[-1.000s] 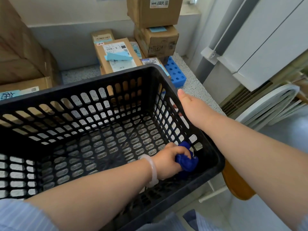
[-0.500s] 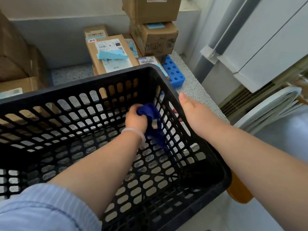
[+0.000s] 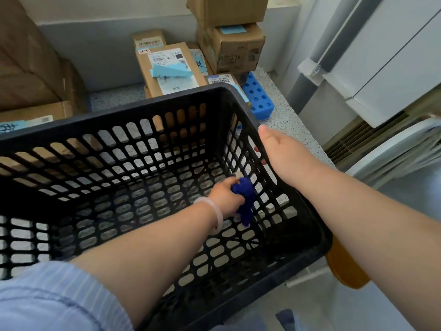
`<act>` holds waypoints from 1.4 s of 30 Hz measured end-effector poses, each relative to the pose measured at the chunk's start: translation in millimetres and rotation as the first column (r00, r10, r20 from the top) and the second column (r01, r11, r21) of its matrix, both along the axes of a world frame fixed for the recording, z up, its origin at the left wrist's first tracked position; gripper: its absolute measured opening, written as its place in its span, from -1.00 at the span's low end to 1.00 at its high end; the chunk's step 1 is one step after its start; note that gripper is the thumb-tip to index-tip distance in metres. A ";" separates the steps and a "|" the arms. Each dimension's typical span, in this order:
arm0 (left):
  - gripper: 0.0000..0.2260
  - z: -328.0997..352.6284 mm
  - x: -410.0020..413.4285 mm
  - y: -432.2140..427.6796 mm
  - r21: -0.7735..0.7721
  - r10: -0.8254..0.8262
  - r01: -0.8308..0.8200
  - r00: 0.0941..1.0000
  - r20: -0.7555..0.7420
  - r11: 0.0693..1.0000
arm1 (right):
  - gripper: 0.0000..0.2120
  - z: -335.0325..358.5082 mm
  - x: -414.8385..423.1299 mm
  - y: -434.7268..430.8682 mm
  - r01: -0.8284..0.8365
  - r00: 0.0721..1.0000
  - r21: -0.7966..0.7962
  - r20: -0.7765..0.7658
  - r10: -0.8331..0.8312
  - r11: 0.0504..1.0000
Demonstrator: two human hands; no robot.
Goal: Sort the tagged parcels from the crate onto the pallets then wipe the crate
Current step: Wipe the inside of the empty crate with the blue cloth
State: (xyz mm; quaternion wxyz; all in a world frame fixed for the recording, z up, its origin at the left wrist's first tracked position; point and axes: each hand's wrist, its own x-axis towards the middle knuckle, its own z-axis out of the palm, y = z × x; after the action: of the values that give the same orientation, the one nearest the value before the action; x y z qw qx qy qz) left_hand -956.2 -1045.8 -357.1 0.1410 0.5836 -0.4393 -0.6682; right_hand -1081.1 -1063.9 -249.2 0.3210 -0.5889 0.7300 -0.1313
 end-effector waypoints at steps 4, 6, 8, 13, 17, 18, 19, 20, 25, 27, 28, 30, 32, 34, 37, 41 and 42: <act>-0.59 23.6 -12.9 48.8 0.076 -0.285 0.288 0.957 -0.051 0.955 | -0.47 3.9 2.8 3.2 -0.009 1.000 -0.008 -0.026 0.009 1.000; -0.62 28.7 -15.8 55.1 -0.014 -0.384 0.384 0.923 -0.008 0.923 | -0.47 6.4 3.2 5.3 -0.014 0.999 -0.014 -0.030 0.013 1.000; -0.66 39.2 -12.8 53.0 -0.046 -0.421 0.420 0.907 0.002 0.906 | -0.47 8.7 3.5 7.8 -0.018 0.999 -0.025 -0.036 0.017 1.000; -0.68 66.9 6.4 49.4 -0.085 -0.447 0.441 0.892 -0.066 0.893 | -0.48 9.6 3.6 10.0 -0.006 0.999 -0.054 -0.042 0.004 0.999; -0.60 85.6 30.6 44.9 0.000 -0.418 0.437 0.862 -0.286 0.900 | -0.48 5.8 3.3 8.7 -0.031 0.996 -0.095 -0.082 0.023 0.995; -0.59 90.0 34.3 44.2 0.002 -0.439 0.460 0.851 -0.288 0.888 | -0.48 4.9 3.1 8.2 -0.036 0.996 -0.104 -0.089 0.027 0.994; -0.59 92.7 36.4 44.3 -0.008 -0.468 0.484 0.842 -0.267 0.875 | -0.48 4.2 2.4 7.8 -0.041 0.995 -0.109 -0.094 0.030 0.993; -0.61 95.1 38.0 45.4 -0.021 -0.490 0.501 0.838 -0.240 0.865 | -0.48 4.1 1.7 8.1 -0.045 0.994 -0.112 -0.103 0.033 0.993; -0.71 92.9 56.9 51.5 -0.075 -0.307 0.298 0.919 -0.245 0.952 | -0.55 -2.0 -2.0 5.3 -0.120 0.977 -0.251 -0.204 0.069 0.960; -0.69 90.4 70.6 52.0 -0.051 -0.088 0.076 0.945 -0.315 0.996 | -0.57 -2.9 -3.0 5.6 -0.197 0.961 -0.367 -0.256 0.106 0.909; -0.69 90.9 77.4 52.1 -0.040 0.012 -0.027 0.943 -0.334 0.999 | -0.57 -2.4 -2.5 8.1 -0.263 0.943 -0.431 -0.305 0.135 0.863; -0.70 94.9 88.7 53.4 -0.033 0.155 -0.177 0.926 -0.344 0.984 | -0.57 1.8 2.3 15.9 -0.403 0.900 -0.524 -0.377 0.220 0.750; -0.69 99.1 97.6 55.6 -0.030 0.246 -0.276 0.897 -0.368 0.961 | -0.56 4.6 15.6 24.2 -0.450 0.892 -0.530 -0.232 0.388 0.719; -0.71 102.1 105.5 59.8 -0.037 0.319 -0.360 0.866 -0.386 0.932 | -0.55 8.2 38.8 34.2 -0.439 0.835 -0.364 0.171 0.523 0.821; -0.71 107.7 117.0 68.9 -0.035 0.385 -0.440 0.819 -0.426 0.897 | -0.42 5.4 70.7 43.9 -0.492 0.717 -0.043 0.545 0.433 0.869; -0.76 118.4 136.9 85.0 0.021 0.425 -0.458 0.808 -0.408 0.889 | -0.33 -10.0 97.7 46.5 -0.454 0.750 -0.038 0.523 0.405 0.890; -0.73 120.2 144.3 89.4 0.006 0.420 -0.450 0.830 -0.368 0.893 | -0.35 -11.8 104.5 45.6 -0.445 0.752 -0.035 0.528 0.395 0.895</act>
State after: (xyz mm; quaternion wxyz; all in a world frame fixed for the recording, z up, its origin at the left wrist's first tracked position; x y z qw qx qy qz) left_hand -811.9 -956.3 -236.9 0.3908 0.5299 -0.2883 -0.6952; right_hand -976.6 -1018.3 -261.0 0.5551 -0.6638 0.4691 -0.1765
